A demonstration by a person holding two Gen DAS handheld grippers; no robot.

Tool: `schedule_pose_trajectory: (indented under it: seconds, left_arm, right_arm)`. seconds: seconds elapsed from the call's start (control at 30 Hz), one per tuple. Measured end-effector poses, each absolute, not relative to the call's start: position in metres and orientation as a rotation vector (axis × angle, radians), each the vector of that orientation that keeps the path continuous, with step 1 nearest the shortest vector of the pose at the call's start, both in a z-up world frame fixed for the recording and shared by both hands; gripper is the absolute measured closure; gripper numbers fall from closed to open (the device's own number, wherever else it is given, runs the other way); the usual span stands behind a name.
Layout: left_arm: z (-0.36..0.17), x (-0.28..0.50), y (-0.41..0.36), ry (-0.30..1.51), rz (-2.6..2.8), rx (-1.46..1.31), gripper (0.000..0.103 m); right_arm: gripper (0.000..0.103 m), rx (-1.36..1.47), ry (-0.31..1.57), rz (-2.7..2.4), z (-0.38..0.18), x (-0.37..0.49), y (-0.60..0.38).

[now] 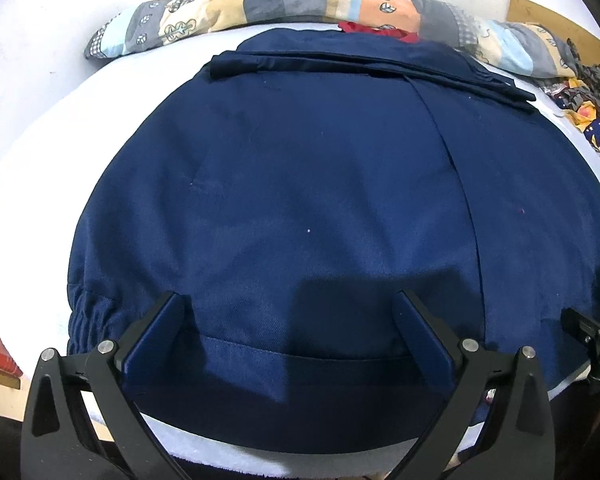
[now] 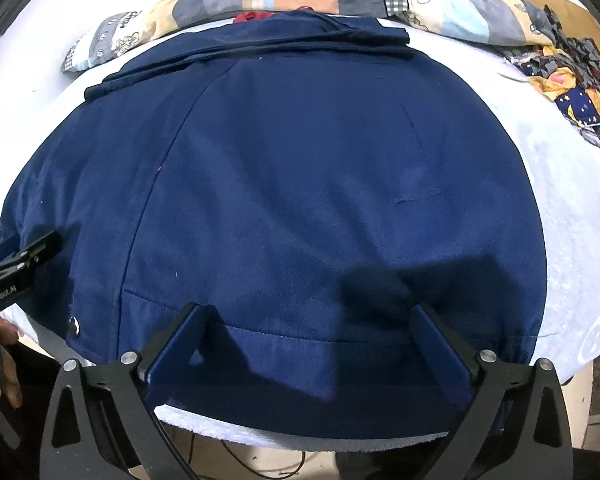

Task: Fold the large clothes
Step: 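Lift the hem with both grippers and fold it toward the collar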

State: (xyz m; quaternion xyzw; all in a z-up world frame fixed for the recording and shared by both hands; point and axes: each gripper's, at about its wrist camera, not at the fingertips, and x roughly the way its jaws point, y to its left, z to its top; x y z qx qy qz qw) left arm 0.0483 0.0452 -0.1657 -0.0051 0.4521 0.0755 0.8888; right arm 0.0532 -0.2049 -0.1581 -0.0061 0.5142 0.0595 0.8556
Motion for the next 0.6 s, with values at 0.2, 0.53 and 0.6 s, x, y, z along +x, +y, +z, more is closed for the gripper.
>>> schedule_pose_trajectory:
  seconds: [0.2, 0.53, 0.6]
  left_arm:
    - [-0.168, 0.038, 0.046, 0.894, 0.114, 0.025, 0.000]
    - [-0.153, 0.031, 0.067, 0.887, -0.021, -0.048, 0.000]
    - [-0.144, 0.031, 0.084, 0.894, -0.026, -0.124, 0.000]
  right_arm:
    - [0.000, 0.018, 1.092, 0.077, -0.159, 0.057, -0.204]
    - [0.015, 0.130, 1.018, 0.209, -0.125, 0.043, -0.228]
    - [0.015, 0.215, 0.988, 0.213, -0.117, 0.039, -0.250]
